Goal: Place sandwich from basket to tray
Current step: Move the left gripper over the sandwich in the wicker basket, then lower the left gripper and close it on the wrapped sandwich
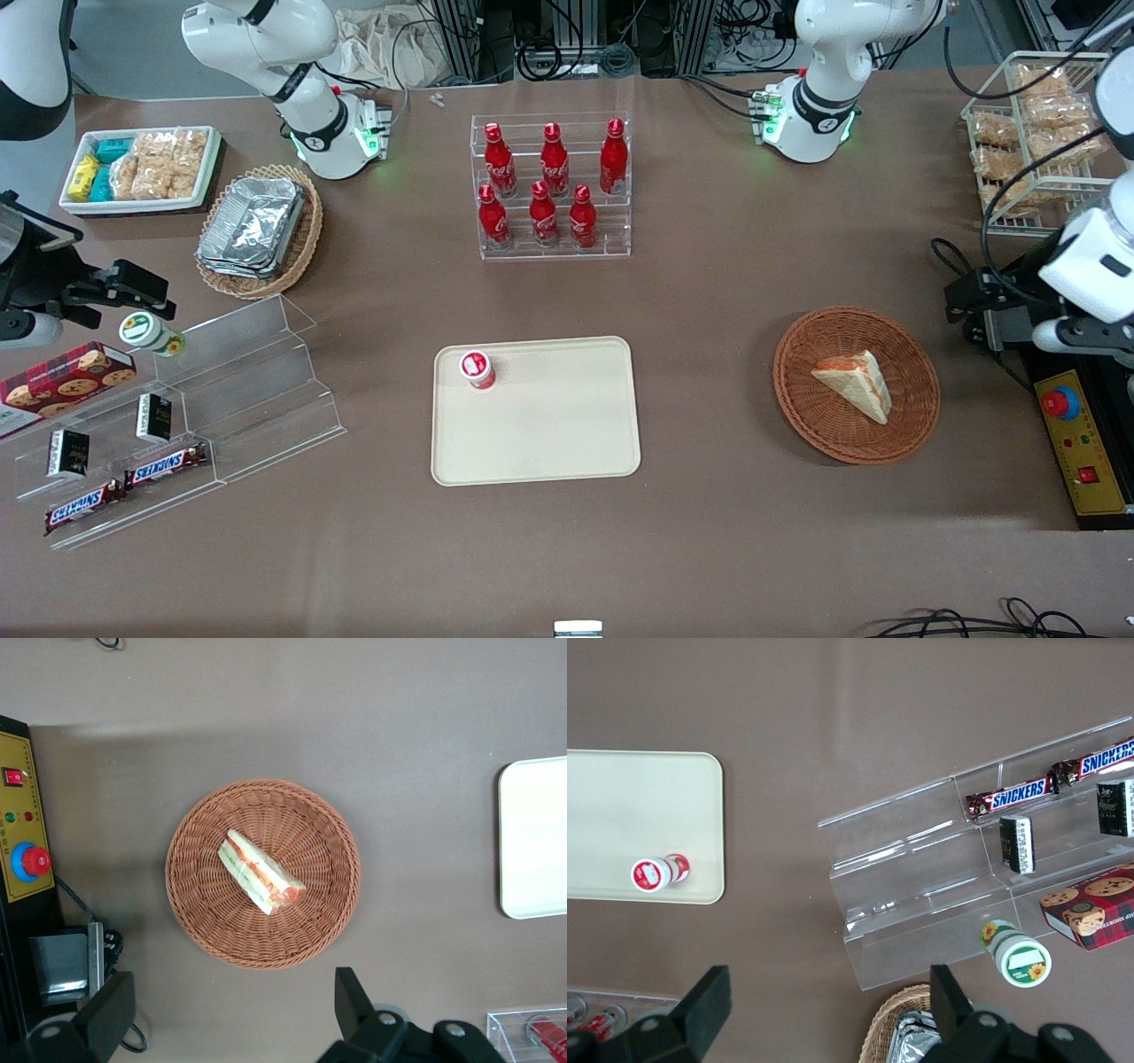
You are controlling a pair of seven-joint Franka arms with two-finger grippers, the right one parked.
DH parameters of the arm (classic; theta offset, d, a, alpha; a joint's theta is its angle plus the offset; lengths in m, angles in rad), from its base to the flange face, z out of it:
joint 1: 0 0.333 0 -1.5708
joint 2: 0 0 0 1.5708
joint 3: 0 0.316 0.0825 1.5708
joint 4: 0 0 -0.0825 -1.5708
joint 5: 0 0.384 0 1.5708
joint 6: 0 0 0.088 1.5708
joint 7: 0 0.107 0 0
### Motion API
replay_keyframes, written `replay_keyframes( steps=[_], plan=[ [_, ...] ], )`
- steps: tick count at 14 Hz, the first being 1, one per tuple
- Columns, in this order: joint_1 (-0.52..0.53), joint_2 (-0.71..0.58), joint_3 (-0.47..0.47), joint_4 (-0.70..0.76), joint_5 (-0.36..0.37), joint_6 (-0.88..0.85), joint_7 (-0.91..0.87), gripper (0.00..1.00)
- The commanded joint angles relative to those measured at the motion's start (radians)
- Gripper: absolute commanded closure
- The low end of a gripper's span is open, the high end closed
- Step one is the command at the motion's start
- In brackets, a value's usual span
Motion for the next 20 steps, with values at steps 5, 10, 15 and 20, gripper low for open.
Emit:
replay_keyframes(
  steps=[5,10,15,20],
  plan=[
    [-0.079,0.08,0.001,0.068,0.097,-0.043,-0.132,0.0],
    [-0.087,0.065,0.003,-0.161,0.096,0.182,-0.568,0.0],
    [-0.078,0.071,0.012,-0.415,0.105,0.513,-1.0,0.0],
    [-0.055,0.103,0.066,-0.535,0.103,0.638,-1.055,0.0]
  ],
)
